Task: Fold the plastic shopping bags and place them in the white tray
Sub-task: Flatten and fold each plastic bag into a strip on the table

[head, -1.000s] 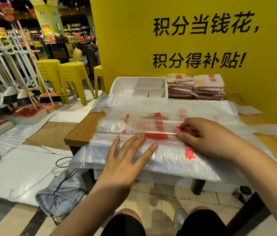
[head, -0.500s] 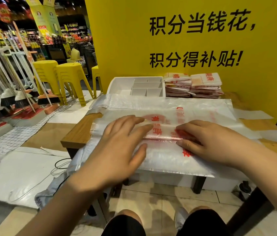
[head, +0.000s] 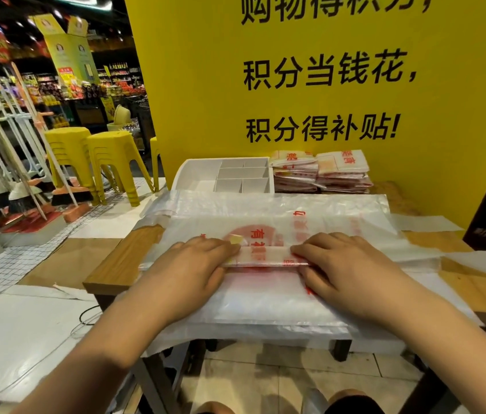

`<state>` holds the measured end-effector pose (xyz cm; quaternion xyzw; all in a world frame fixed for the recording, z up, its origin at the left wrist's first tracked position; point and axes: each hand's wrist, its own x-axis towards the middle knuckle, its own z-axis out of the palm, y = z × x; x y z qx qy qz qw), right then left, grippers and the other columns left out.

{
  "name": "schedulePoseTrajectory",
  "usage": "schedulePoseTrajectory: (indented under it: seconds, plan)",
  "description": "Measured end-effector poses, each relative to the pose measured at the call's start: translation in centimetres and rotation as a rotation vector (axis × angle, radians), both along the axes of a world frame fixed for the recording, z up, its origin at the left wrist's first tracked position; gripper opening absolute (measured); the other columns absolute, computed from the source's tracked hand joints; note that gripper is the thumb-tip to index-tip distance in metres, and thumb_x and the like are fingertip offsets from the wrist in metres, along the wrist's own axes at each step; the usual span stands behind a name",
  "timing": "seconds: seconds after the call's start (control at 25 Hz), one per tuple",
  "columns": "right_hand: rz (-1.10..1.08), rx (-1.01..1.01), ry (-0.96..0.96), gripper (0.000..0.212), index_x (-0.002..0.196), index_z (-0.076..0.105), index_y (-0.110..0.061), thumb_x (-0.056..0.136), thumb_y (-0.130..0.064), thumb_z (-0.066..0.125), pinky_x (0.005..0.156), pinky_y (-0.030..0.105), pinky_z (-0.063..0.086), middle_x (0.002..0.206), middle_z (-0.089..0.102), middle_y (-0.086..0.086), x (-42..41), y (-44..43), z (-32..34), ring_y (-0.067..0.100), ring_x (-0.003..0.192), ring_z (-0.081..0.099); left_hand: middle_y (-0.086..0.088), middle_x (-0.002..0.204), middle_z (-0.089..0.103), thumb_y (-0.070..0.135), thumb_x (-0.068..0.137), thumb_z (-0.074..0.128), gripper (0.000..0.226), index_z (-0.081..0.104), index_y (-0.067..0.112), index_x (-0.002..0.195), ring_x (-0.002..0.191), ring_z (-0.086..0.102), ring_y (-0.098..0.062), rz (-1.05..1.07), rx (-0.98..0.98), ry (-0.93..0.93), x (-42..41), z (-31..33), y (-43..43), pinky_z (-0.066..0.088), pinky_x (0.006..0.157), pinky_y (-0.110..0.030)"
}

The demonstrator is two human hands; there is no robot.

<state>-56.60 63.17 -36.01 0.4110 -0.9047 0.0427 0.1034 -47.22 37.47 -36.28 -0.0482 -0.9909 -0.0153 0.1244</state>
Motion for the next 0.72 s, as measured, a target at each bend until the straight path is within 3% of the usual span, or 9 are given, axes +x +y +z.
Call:
schedulePoseTrajectory:
  seconds: [0.2, 0.32, 0.4, 0.52, 0.72]
  plan:
    - [-0.005, -0.054, -0.11, 0.034, 0.13, 0.052, -0.04, 0.101, -0.051, 0.037, 0.092, 0.035, 0.049, 0.125, 0.06, -0.015, -0.5, 0.3, 0.9, 0.013, 0.108, 0.058, 0.017, 0.141, 0.053, 0.037, 0.104, 0.042, 0.038, 0.047, 0.04, 0.142, 0.128, 0.05, -0.008, -0.019, 0.091, -0.036, -0.1, 0.9, -0.6, 0.041, 0.106, -0.028]
    - [0.002, 0.03, -0.221, 0.026, 0.116, 0.056, -0.035, 0.103, -0.046, 0.036, 0.085, 0.036, 0.049, 0.114, 0.066, -0.009, -1.8, 0.2, 2.7, 0.015, 0.096, 0.058, 0.019, 0.127, 0.055, 0.04, 0.105, 0.037, 0.028, 0.052, 0.042, 0.13, 0.113, 0.055, -0.007, -0.012, 0.035, -0.193, -1.2, 2.9, -1.2, 0.045, 0.092, -0.028]
    - [-0.004, 0.099, -0.274, 0.023, 0.116, 0.056, -0.033, 0.104, -0.043, 0.039, 0.08, 0.034, 0.043, 0.114, 0.065, -0.005, -3.1, -0.2, 4.2, 0.017, 0.092, 0.054, 0.017, 0.118, 0.06, 0.043, 0.105, 0.039, 0.018, 0.054, 0.042, 0.114, 0.104, 0.056, -0.005, -0.01, 0.04, -0.324, -2.7, 4.8, -1.8, 0.046, 0.089, -0.029]
    - [-0.015, 0.133, -0.337, 0.028, 0.124, 0.055, -0.032, 0.102, -0.046, 0.045, 0.085, 0.034, 0.044, 0.12, 0.063, -0.005, -5.5, -1.0, 6.0, 0.018, 0.101, 0.055, 0.017, 0.112, 0.064, 0.047, 0.101, 0.048, 0.021, 0.061, 0.038, 0.115, 0.102, 0.059, -0.006, -0.011, 0.163, -0.437, -5.2, 7.3, -2.8, 0.047, 0.091, -0.029]
    - [-0.093, 0.063, -0.29, 0.046, 0.122, 0.056, -0.03, 0.092, -0.064, 0.051, 0.078, 0.033, 0.046, 0.108, 0.062, -0.005, -8.5, -2.1, 5.6, 0.018, 0.096, 0.058, 0.013, 0.103, 0.064, 0.055, 0.092, 0.059, 0.033, 0.062, 0.036, 0.119, 0.091, 0.058, -0.005, 0.082, 0.191, -0.311, -8.4, 6.3, -3.9, 0.044, 0.076, -0.023]
